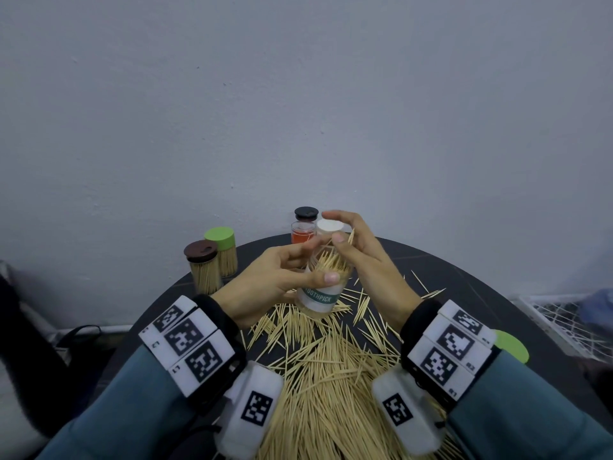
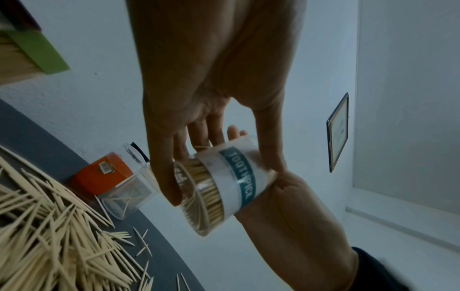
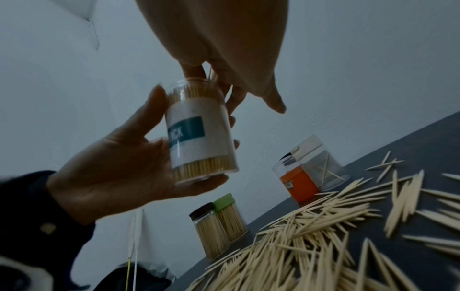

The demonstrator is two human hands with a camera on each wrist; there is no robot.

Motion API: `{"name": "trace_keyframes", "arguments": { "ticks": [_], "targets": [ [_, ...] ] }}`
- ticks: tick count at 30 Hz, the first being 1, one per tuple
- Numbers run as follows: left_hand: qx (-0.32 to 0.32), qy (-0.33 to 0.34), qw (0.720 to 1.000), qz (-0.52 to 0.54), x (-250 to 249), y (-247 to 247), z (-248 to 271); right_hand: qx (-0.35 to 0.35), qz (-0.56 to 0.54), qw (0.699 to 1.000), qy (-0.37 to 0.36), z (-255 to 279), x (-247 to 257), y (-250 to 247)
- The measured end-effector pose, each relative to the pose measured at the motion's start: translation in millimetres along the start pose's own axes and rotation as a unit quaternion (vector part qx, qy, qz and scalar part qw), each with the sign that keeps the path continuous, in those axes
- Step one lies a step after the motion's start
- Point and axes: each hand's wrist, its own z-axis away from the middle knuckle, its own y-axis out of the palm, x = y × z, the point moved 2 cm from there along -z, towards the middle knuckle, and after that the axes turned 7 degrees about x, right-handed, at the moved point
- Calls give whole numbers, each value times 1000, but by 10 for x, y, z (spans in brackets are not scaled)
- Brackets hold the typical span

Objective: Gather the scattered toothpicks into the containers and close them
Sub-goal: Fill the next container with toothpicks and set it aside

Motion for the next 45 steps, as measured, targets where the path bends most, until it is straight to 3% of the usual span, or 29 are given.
{"name": "trace_keyframes", "arguments": {
  "ticks": [9, 16, 20, 33, 40, 45],
  "targets": [
    [7, -5, 1000, -22, 19, -1, 9, 33, 31, 999, -25, -61, -8, -70],
    [-5, -25, 999, -41, 65, 0, -17, -73, 90, 990, -78, -90, 34, -130],
    [-18, -29, 999, -32, 65, -39, -15, -86, 109, 987, -83, -96, 49, -179],
    [-34, -9, 999, -2, -5, -20, 5, -21, 26, 999, -32, -12, -28, 31],
    [-92, -1, 996, 17, 27, -69, 6, 82, 209, 973, 56, 7, -136, 50],
    [-109, 0, 994, 4, 12, -114, 6, 49, 251, 964, 75, -2, -41, 28]
  ]
}}
